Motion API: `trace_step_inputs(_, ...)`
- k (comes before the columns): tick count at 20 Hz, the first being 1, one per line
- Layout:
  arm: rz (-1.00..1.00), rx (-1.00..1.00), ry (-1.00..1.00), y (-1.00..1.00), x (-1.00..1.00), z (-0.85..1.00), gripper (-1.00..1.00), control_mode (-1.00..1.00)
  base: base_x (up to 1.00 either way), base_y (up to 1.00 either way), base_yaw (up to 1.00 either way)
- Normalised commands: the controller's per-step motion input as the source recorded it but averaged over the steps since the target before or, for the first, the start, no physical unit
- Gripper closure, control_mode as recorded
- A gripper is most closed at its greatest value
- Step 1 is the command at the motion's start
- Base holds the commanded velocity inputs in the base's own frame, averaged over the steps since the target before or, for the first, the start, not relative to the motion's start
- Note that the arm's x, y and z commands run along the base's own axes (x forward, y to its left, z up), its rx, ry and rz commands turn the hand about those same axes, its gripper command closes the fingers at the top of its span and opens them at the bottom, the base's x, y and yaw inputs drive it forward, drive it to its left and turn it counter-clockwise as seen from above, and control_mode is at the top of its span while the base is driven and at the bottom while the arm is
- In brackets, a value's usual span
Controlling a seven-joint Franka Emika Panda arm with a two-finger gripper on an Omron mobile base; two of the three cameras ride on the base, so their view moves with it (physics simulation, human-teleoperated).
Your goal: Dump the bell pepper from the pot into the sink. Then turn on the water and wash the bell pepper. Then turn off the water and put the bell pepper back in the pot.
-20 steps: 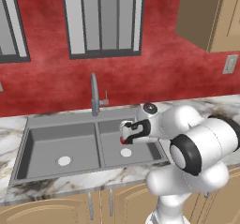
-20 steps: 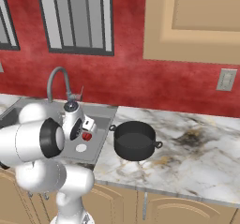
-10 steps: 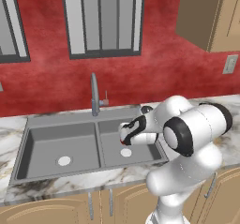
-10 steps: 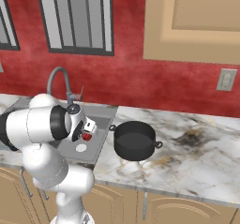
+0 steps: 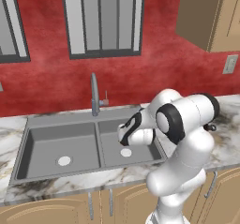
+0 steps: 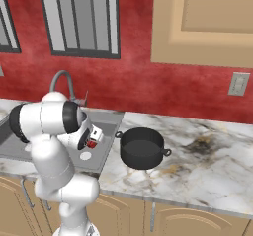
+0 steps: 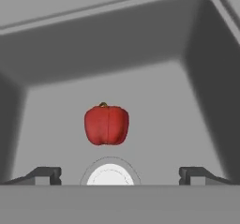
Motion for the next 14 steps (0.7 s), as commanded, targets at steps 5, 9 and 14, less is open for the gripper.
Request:
trace_step_inputs(5,0.00,0.00,0.01,0.00,0.27,-0.19,-1.00,-1.00,0.00,0.00,0.00)
trace_step_inputs(9,0.00,0.00,0.01,0.00,0.26,-0.14,-1.00,-1.00,0.00,0.00,0.00)
trace_step_inputs(14,0.00,0.00,0.01,0.00,0.03,-0.23,-1.00,-1.00,0.00,0.00,0.00)
